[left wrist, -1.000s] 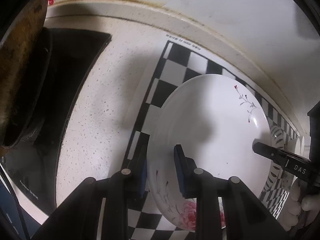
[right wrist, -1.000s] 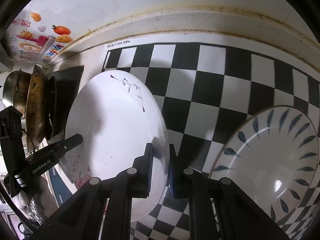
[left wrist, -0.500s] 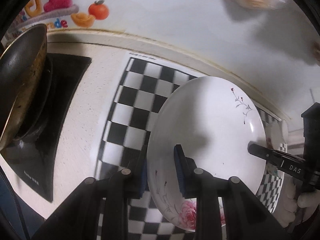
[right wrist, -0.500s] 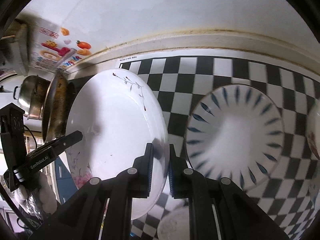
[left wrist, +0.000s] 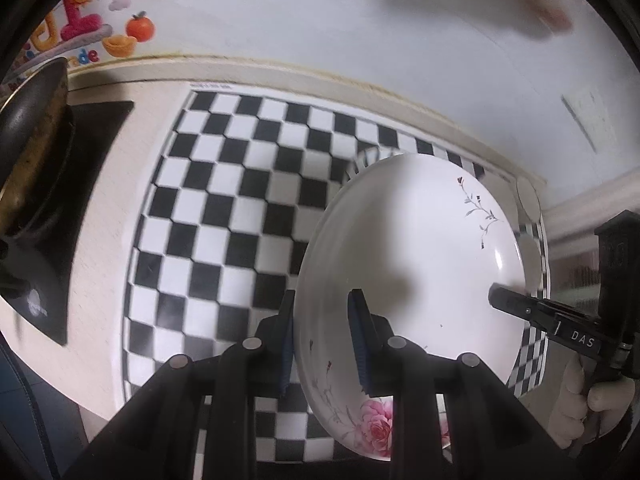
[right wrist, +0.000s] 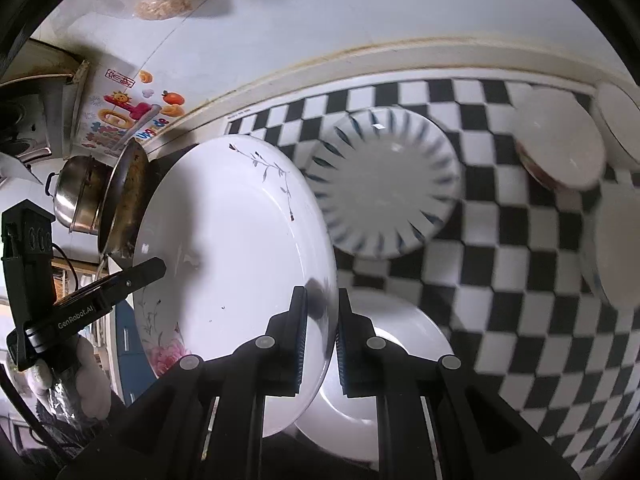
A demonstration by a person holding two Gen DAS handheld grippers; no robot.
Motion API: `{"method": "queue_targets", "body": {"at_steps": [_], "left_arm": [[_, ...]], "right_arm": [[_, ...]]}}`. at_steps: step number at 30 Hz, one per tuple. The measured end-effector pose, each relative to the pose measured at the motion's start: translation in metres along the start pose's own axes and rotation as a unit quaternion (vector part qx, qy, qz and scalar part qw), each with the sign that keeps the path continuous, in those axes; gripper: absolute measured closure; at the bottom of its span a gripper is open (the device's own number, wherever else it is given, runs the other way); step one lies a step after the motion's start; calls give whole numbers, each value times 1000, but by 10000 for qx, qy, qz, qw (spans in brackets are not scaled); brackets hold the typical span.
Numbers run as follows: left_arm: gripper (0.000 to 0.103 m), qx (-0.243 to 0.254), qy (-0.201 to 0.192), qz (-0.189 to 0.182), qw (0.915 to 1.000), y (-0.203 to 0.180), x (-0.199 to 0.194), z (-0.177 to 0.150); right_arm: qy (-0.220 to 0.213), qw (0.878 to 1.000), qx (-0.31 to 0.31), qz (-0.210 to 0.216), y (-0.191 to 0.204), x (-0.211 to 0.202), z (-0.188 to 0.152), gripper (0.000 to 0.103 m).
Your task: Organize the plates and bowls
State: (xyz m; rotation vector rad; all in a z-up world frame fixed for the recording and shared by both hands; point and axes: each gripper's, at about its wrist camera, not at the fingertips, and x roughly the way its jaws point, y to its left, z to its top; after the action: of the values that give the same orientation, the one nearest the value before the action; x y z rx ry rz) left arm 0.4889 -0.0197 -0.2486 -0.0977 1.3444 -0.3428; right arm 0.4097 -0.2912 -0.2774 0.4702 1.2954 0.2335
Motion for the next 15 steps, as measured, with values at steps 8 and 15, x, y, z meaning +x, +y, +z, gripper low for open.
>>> {"method": "queue_targets", "body": {"at_steps": [8,15], "left_arm": [[81,83,387,-15,9992,-26,38,-35],[81,111,815,144,9965,-37,77,-64]], "right_arm": [[160,9995,259,-111,-50,-2,-51,89],[417,9980,425,-198,-79,22,-84,89]]}}
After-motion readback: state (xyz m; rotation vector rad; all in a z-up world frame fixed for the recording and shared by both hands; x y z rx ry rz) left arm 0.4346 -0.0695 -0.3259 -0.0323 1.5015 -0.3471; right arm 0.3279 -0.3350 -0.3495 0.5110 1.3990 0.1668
